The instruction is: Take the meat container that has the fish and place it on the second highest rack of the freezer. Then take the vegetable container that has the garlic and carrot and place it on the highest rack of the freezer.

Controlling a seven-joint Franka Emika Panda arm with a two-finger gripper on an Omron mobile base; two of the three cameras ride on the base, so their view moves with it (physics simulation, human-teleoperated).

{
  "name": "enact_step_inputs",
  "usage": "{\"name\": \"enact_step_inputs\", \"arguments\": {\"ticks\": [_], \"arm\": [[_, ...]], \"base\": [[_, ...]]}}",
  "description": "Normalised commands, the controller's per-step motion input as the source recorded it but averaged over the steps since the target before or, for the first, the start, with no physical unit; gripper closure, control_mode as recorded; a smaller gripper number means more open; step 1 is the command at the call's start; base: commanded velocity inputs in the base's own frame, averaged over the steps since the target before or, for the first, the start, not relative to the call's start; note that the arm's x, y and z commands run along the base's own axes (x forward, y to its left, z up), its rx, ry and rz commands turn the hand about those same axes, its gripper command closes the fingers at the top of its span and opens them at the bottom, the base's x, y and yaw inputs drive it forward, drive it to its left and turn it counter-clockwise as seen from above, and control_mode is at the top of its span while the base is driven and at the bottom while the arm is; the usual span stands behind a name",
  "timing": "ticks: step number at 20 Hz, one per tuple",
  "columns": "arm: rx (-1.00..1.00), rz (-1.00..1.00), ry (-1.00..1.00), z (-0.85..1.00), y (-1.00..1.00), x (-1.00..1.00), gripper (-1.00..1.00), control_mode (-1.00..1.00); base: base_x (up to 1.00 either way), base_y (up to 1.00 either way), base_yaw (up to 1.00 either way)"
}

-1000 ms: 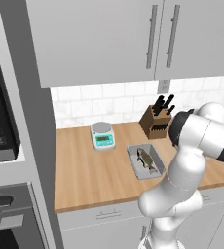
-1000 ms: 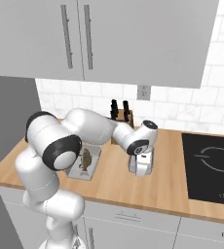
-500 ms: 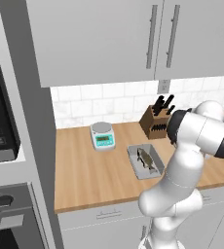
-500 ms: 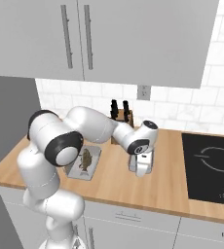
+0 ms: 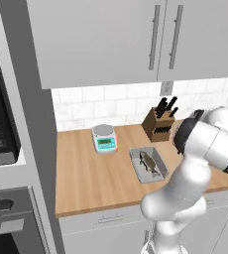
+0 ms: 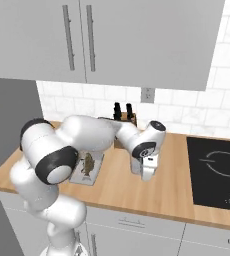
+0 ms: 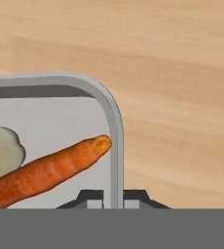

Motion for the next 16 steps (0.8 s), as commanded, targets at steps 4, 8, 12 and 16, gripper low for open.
{"name": "enact_step_inputs", "arguments": {"ticks": [4, 8, 12, 16], "arm": [[-0.08, 0.07, -0.34, 0.79, 0.22, -0.49, 1.00, -1.00], [-0.10, 0.05, -0.31, 0.75, 0.41, -0.35, 1.00, -1.00], [-0.12, 0.00, -0.11, 0.95, 0.74, -0.31, 1.00, -1.00], [-0.02, -0.03, 0.01, 0.93, 0.68, -0.29, 1.00, -1.00]], "base": [[0.00, 0.00, 0.00], [0.00, 0.00, 0.00], [0.00, 0.00, 0.00], [0.00, 0.00, 0.00]]}}
